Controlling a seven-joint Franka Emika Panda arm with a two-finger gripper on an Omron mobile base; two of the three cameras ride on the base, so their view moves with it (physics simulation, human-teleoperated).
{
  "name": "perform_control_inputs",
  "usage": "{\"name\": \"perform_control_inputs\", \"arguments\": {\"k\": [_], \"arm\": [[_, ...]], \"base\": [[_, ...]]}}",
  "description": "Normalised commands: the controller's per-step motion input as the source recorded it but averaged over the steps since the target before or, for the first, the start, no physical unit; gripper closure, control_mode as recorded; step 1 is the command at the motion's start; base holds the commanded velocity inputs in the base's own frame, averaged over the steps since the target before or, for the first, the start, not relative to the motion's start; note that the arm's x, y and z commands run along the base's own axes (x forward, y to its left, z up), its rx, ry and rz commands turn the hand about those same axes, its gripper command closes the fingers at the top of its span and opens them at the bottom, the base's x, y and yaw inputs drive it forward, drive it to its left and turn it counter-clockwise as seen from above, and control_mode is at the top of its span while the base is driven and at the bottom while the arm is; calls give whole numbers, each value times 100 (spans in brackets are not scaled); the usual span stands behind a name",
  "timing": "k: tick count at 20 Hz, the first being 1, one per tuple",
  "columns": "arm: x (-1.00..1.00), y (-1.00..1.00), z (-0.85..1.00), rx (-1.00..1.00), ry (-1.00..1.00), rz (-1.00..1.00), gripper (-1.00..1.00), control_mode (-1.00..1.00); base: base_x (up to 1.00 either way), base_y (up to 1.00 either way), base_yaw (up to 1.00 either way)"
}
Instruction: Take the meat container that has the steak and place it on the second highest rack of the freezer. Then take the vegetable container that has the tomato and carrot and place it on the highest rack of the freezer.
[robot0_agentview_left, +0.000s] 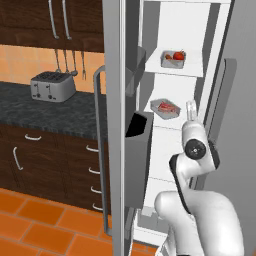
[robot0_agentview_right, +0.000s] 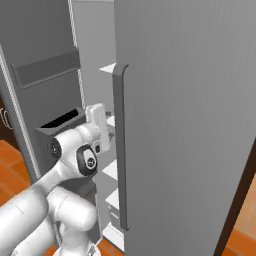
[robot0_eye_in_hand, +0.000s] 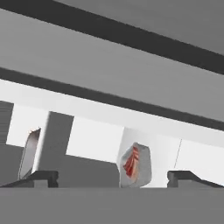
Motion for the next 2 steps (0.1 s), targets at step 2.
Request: {"name": "perform_control_inputs", "arguments": {"k": [2], "arm": [[-100, 15, -77, 0, -5, 0, -100, -100]], "base": [[0, 0, 0]]}}
